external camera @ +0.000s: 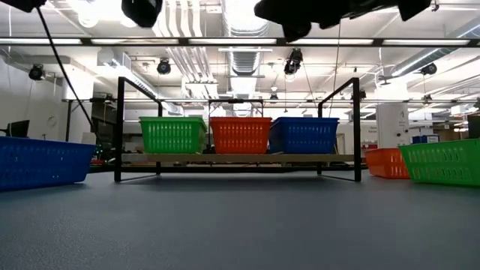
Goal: Stack baskets on shelf by color
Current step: Stack the blue basket on top of the blue basket on the shelf
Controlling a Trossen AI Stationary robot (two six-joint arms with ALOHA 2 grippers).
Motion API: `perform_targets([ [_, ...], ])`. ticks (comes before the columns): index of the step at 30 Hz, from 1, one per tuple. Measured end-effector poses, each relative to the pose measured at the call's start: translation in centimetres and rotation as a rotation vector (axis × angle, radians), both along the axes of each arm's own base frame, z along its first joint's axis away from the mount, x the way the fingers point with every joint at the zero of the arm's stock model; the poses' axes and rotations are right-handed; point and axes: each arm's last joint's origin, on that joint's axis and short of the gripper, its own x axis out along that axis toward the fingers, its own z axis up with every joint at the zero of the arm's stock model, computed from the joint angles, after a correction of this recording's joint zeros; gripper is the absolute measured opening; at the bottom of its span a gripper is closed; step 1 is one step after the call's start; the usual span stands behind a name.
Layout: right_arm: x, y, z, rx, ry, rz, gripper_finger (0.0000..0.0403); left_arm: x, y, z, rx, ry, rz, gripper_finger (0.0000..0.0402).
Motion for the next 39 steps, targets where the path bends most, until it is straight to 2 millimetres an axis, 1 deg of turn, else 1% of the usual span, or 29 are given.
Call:
perform_targets([
  [3,-0.9,0.1,0.3,0.015,0.065,-0.003,0.0013,0.5,-0.3,-0.7,-0.059,0.043,0.030,0.0006],
  [7,-2.3,0.4,0.6,0.043,0.158,0.000,0.0013,0.6,-0.4,-1.5,-0.148,0.099,0.055,0.0006],
  [9,-2.9,0.3,0.6,0.065,0.219,-0.013,0.0013,0.4,-0.3,-1.9,-0.211,0.170,0.068,0.0006],
  [10,-3.3,0.3,0.6,0.074,0.249,-0.021,0.0013,0.2,-0.2,-2.2,-0.275,0.226,0.082,0.0006],
  [14,-4.3,0.6,0.6,0.100,0.324,-0.032,0.0013,-1.2,0.2,-2.9,-0.602,0.564,0.216,0.0006],
  [17,-4.7,0.9,0.8,0.083,0.324,-0.043,0.0013,-3.0,-0.2,-3.4,-0.728,0.915,0.382,0.0006],
  [19,-4.7,1.0,0.8,0.049,0.311,-0.046,0.0013,-4.4,-0.4,-3.5,-0.757,1.176,0.498,0.0006],
  [21,-4.7,1.0,0.8,0.026,0.304,-0.042,0.0013,-5.3,-0.6,-3.1,-0.698,1.376,0.519,0.0006],
  [23,-4.6,0.9,0.7,0.002,0.297,-0.056,0.0013,-5.8,-0.9,-2.8,-0.560,1.463,0.402,0.0006],
  [25,-4.6,0.9,0.7,-0.019,0.297,-0.068,0.0013,-5.8,-1.3,-2.5,-0.437,1.451,0.255,0.0006],
  [28,-4.6,0.9,0.7,-0.018,0.295,-0.070,0.0013,-6.2,-1.3,-2.4,-0.261,1.430,0.109,0.0007],
  [30,-4.6,0.9,0.7,-0.019,0.295,-0.069,0.0013,-6.4,-1.6,-2.3,-0.213,1.431,0.041,0.0013],
  [35,-4.6,1.0,0.6,-0.022,0.297,-0.064,0.0013,-7.3,-1.2,-2.9,-0.099,1.526,0.033,0.0054],
  [39,-4.7,0.9,0.4,-0.029,0.302,-0.061,0.0013,-7.7,-0.6,-3.2,0.017,1.542,0.107,0.0096],
])
